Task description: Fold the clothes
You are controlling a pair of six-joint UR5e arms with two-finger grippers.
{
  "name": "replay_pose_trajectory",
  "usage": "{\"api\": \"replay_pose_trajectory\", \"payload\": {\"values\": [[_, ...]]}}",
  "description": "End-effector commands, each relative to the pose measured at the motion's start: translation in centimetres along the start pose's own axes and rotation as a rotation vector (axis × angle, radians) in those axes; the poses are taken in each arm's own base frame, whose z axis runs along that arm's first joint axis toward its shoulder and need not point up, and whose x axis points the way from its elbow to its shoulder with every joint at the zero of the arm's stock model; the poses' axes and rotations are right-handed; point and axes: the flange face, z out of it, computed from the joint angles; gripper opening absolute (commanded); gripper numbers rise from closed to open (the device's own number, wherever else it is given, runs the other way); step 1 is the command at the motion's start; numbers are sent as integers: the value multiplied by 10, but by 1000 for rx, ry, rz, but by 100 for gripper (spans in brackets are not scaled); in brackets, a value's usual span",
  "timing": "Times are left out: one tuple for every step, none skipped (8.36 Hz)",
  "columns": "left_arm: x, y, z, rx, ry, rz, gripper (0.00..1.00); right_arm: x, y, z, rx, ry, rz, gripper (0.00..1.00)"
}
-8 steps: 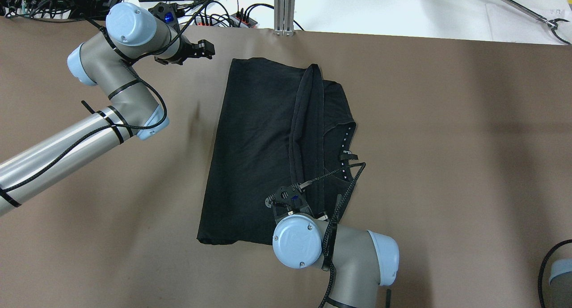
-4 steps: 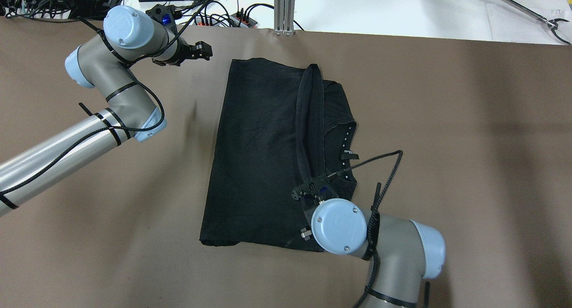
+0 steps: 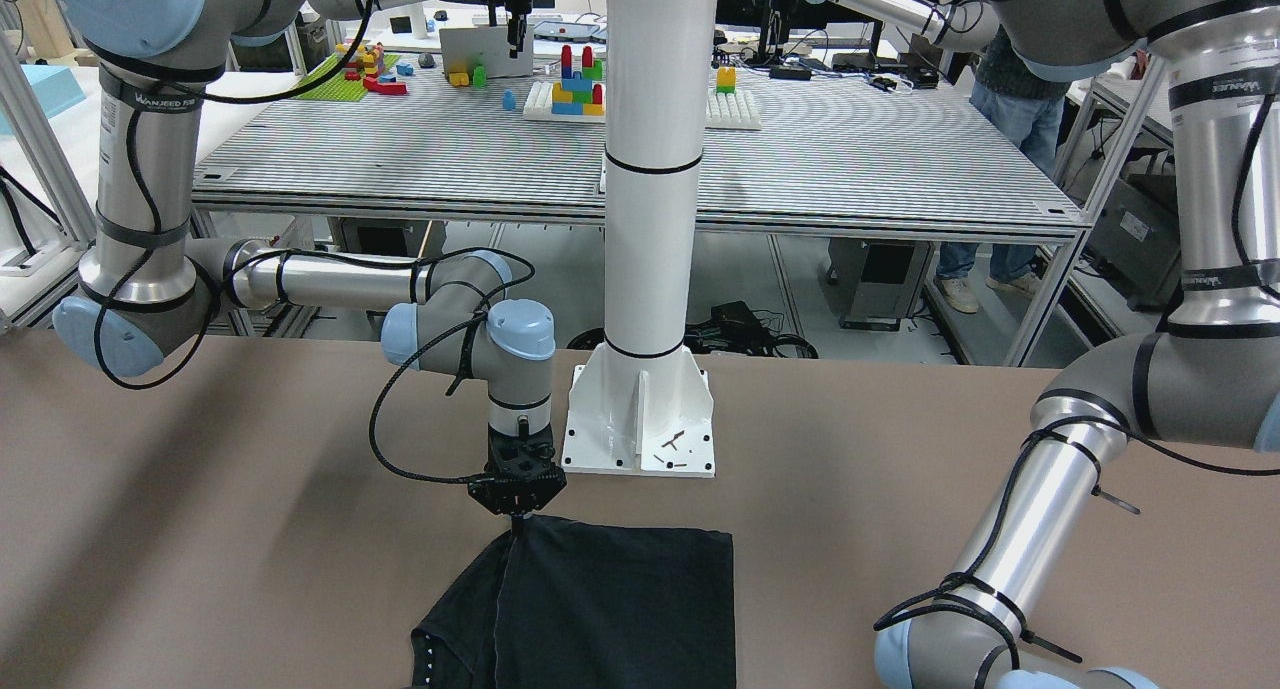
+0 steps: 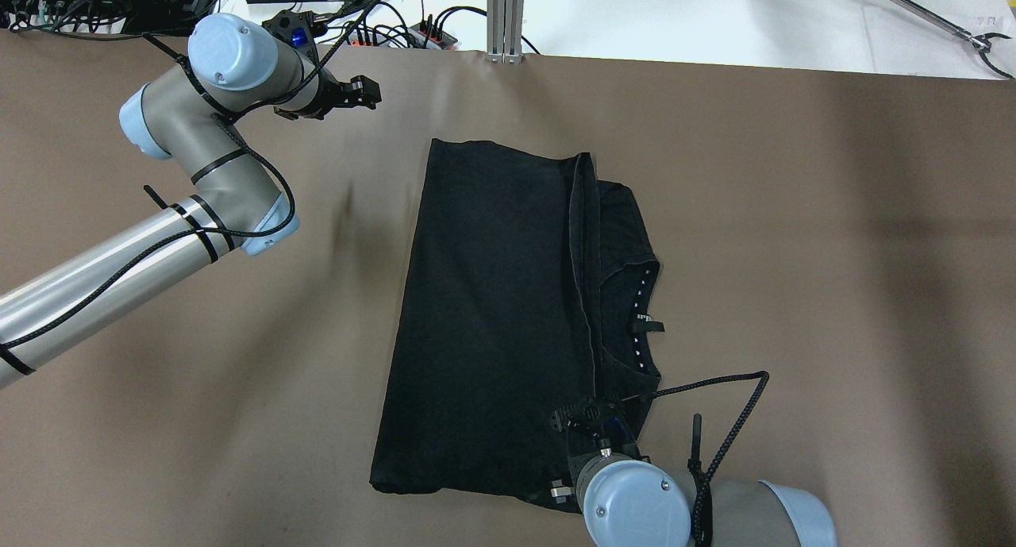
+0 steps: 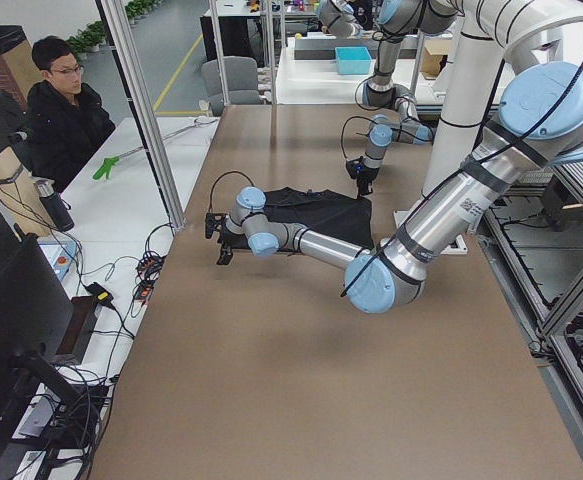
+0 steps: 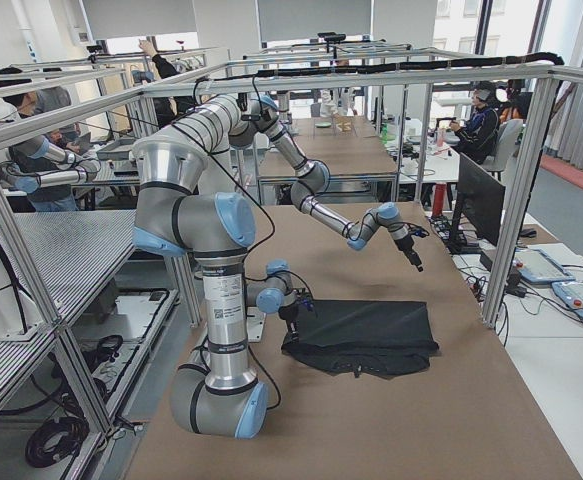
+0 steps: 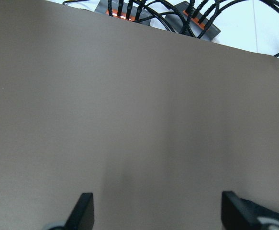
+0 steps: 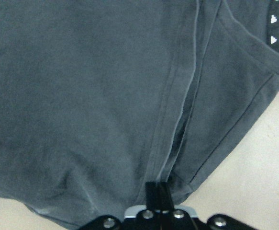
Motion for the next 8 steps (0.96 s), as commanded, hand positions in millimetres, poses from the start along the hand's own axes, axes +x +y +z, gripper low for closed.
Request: {"api": "replay_pose_trajectory", "payload": {"values": [[1, 1, 1, -3, -2, 1, 94, 10, -12, -6, 15, -2, 42, 95], [2, 1, 1, -2, -1, 0, 94, 16, -23, -6, 27, 5, 45, 95], [2, 1, 1, -1, -1, 0, 94, 26, -42, -11, 52, 12, 68, 95], [1, 1, 2, -3, -3, 1, 94, 41, -66, -10, 79, 34, 46, 95], [1, 1, 2, -3, -4, 1, 94, 38, -88, -10, 97, 47, -1, 95], [-1, 2, 3, -6, -6, 0, 94, 32, -106, 6, 97, 71, 3, 95], [-2, 1, 2, -4, -5, -2, 94, 15, -135, 19, 126, 52, 19, 95], [-4, 2, 2, -5, -6, -1, 94, 15, -159, 37, 133, 42, 37, 95]]}}
